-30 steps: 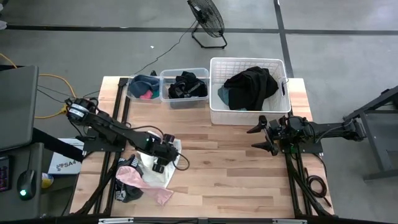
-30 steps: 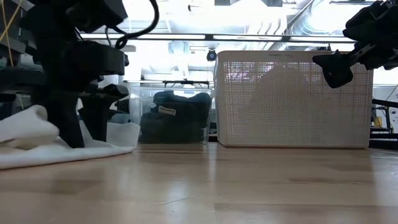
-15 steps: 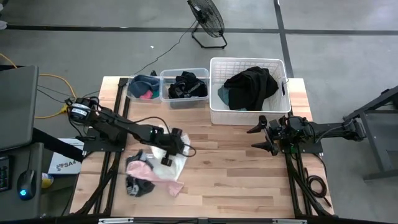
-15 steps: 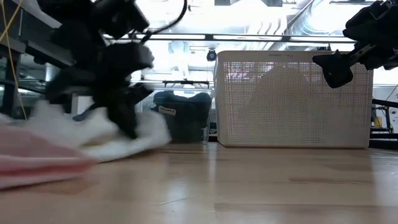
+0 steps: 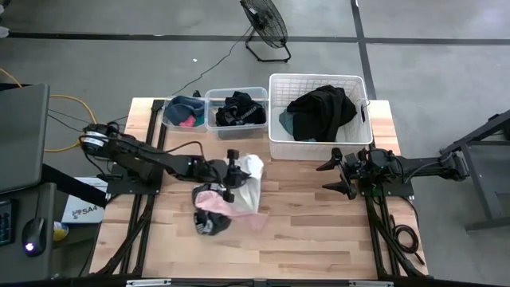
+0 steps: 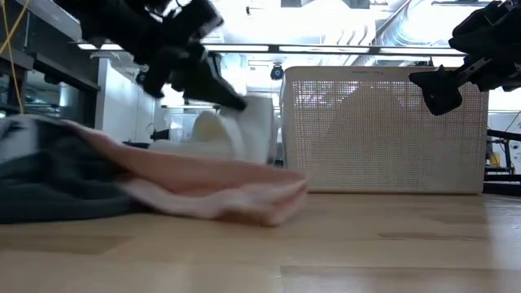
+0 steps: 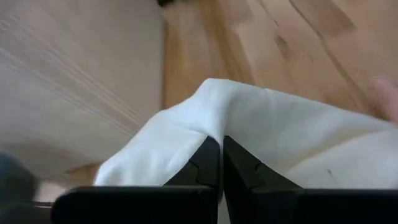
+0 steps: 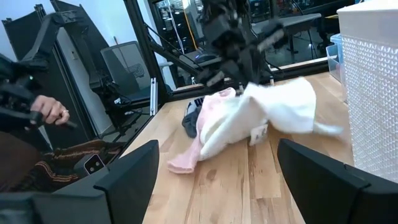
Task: Pick & Place Cloths
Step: Put the white boxer into the right transparent bin
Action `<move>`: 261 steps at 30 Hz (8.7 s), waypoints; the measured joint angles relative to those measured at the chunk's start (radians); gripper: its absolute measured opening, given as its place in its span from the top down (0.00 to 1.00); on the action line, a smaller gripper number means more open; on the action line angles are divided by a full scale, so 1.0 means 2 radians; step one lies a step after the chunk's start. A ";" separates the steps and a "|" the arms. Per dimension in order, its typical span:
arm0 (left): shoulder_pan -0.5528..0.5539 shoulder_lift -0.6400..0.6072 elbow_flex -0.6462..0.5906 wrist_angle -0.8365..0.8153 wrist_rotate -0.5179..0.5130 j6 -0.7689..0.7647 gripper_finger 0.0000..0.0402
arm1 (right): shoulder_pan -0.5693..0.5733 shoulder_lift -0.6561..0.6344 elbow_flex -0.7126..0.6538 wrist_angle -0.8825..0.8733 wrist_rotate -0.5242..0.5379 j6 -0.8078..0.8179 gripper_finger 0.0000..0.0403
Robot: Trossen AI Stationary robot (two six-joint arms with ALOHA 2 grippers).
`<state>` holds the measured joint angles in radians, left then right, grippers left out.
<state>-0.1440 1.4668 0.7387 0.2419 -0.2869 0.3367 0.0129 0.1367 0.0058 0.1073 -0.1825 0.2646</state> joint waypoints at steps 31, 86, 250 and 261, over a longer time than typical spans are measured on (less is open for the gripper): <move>-0.103 -0.130 0.118 -0.044 -0.428 0.098 1.00 | 0.000 0.000 0.000 0.000 0.000 0.000 0.21; 0.206 0.006 0.124 0.318 -0.347 0.078 1.00 | 0.000 0.000 0.000 0.000 0.000 0.000 0.21; 0.320 0.103 0.205 -0.138 0.038 -0.412 1.00 | 0.000 0.000 0.000 0.000 0.000 0.000 0.21; 0.337 0.103 0.205 -0.177 0.049 -0.420 1.00 | 0.000 0.000 0.000 0.000 0.000 0.000 0.21</move>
<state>0.5300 1.6737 1.1488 -0.1124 -0.1897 -0.5039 0.0129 0.1367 0.0058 0.1071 -0.1829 0.2646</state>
